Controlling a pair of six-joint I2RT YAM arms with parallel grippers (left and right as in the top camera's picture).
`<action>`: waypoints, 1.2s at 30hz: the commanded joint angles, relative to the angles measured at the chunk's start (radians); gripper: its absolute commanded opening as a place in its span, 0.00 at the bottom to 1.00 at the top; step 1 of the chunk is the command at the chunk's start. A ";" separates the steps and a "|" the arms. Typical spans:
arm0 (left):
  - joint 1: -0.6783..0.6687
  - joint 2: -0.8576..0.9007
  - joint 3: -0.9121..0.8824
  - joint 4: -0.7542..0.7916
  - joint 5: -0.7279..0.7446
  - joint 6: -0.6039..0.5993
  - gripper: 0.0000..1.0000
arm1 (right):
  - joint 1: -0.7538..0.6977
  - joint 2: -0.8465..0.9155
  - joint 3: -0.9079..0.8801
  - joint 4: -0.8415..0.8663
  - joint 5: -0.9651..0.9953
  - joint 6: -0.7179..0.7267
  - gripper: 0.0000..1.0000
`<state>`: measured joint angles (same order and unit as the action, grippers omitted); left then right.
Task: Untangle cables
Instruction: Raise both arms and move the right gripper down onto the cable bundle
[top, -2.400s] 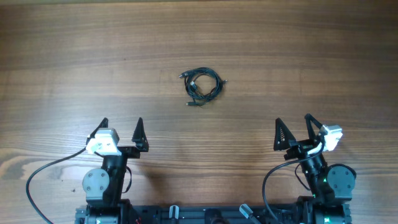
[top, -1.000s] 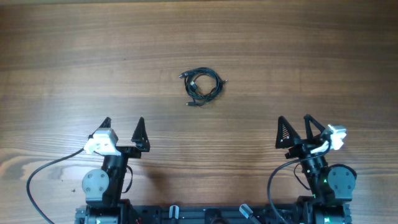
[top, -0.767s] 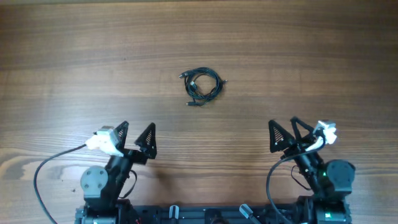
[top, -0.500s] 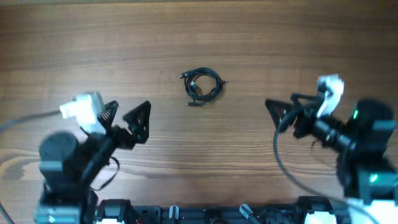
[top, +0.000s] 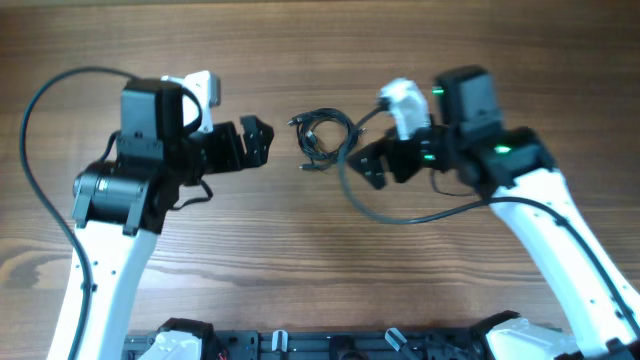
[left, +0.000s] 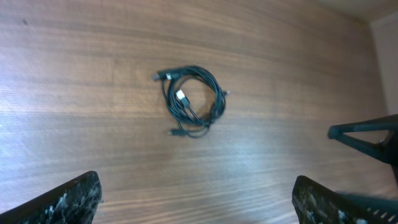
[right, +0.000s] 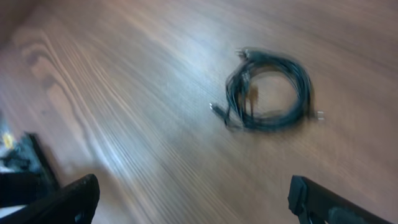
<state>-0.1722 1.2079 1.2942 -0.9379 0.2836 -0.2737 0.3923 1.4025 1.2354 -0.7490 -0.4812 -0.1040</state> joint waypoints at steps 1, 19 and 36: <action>-0.010 0.027 0.042 -0.001 -0.076 0.039 1.00 | 0.071 0.082 0.031 0.101 0.121 -0.042 1.00; 0.008 0.032 0.038 -0.044 -0.103 0.035 0.95 | 0.082 0.477 0.013 0.162 0.351 0.943 0.57; 0.008 0.032 0.034 -0.066 -0.103 0.035 0.87 | 0.217 0.604 0.013 0.333 0.373 0.949 0.35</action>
<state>-0.1699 1.2335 1.3159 -0.9974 0.1871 -0.2478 0.6014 1.9865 1.2514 -0.4328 -0.1261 0.8314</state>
